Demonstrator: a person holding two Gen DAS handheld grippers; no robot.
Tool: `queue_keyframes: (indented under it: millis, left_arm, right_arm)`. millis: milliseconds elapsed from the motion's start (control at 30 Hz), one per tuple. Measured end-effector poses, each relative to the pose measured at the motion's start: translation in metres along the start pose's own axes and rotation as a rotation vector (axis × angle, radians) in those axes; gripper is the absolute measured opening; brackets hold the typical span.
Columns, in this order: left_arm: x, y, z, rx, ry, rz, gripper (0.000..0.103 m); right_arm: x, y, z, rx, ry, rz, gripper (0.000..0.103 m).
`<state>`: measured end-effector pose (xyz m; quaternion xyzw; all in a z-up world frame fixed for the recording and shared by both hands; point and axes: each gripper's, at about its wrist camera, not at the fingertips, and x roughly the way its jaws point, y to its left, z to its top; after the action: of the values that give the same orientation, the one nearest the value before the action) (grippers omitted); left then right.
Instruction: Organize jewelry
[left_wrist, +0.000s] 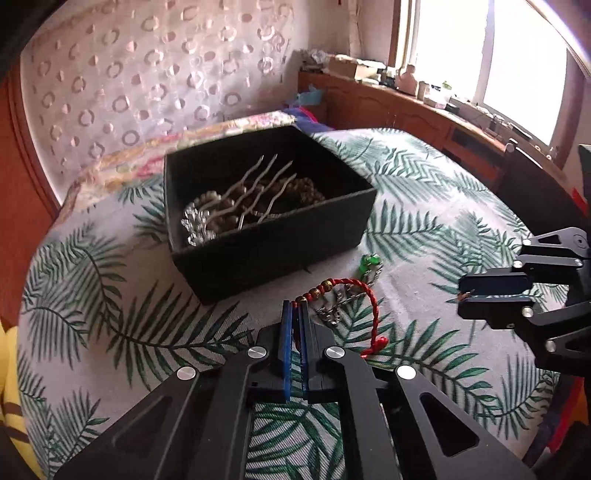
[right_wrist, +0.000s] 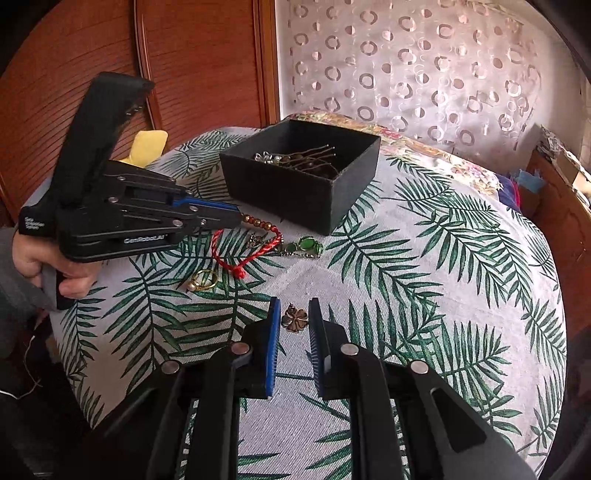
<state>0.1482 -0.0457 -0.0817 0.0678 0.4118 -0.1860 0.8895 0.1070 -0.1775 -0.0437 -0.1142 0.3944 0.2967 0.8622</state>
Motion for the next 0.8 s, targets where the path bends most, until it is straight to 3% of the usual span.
queue_keyframes:
  millis: [400, 800]
  left_arm:
    - [-0.049, -0.002, 0.029, -0.004, -0.14, 0.022, 0.002]
    - [-0.04, 0.03, 0.07, -0.09, -0.177, 0.034, 0.003]
  right_arm:
    - [-0.016, -0.001, 0.026, -0.022, -0.071, -0.028, 0.017]
    - [-0.011, -0.017, 0.073, -0.012, -0.117, -0.067, 0.017]
